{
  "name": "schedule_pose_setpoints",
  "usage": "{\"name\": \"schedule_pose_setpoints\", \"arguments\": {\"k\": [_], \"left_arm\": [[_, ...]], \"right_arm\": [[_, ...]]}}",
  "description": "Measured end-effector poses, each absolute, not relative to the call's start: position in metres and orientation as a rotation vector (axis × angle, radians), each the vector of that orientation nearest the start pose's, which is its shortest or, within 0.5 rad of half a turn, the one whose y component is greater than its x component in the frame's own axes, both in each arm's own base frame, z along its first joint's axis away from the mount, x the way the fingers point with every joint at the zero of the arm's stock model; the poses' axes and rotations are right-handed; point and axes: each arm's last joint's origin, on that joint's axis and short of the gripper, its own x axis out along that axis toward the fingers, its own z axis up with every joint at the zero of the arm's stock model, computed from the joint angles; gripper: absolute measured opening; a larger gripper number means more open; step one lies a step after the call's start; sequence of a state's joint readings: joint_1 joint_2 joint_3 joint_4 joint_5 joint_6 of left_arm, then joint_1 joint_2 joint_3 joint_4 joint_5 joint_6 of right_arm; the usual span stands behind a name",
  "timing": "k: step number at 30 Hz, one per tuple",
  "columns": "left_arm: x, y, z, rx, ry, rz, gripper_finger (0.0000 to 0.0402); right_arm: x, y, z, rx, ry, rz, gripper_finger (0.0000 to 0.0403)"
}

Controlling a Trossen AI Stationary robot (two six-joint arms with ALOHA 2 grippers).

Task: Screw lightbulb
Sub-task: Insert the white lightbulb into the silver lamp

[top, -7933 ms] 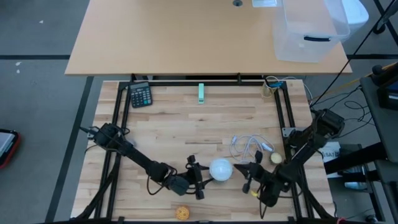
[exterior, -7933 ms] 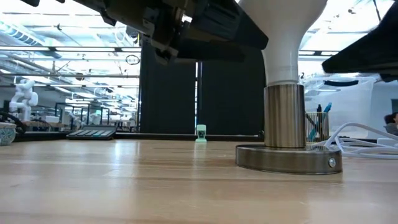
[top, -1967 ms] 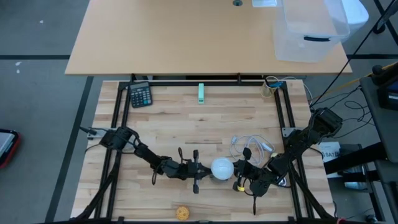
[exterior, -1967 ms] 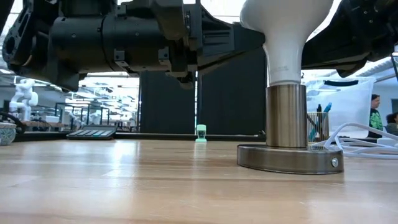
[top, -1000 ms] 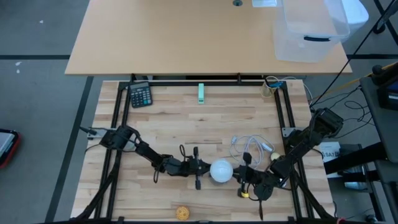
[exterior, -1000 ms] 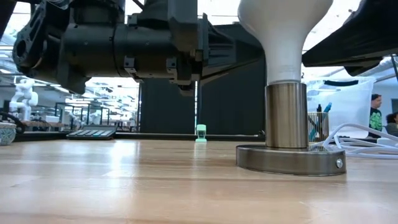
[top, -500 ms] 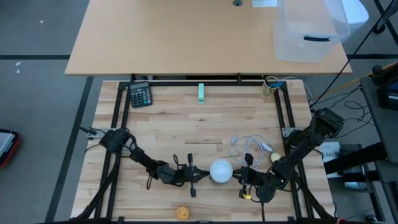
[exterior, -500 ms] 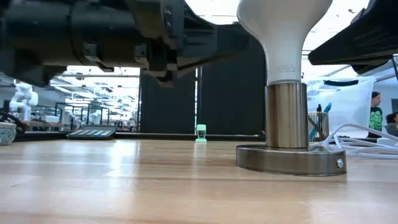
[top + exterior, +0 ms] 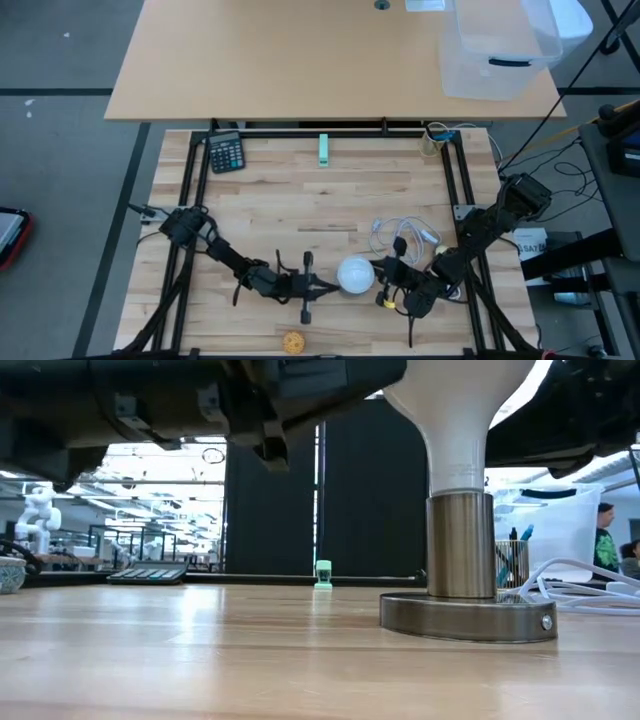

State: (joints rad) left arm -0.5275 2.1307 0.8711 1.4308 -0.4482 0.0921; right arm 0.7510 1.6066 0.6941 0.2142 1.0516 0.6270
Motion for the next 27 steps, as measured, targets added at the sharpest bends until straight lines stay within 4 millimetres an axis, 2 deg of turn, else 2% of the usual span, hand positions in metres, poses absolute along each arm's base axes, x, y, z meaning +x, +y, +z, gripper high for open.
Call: {"name": "schedule_pose_setpoints", "arguments": {"k": [15,27], "left_arm": [[0.347,-0.166,0.129,0.0,-0.168,-0.052,0.0],[0.353,-0.156,0.128,-0.018,-0.149,-0.024,0.0]], "right_arm": [[0.233,0.179,0.162,0.05,0.3,-0.387,0.0002],[0.227,0.187,0.162,0.077,0.296,-0.355,0.0002]]}}
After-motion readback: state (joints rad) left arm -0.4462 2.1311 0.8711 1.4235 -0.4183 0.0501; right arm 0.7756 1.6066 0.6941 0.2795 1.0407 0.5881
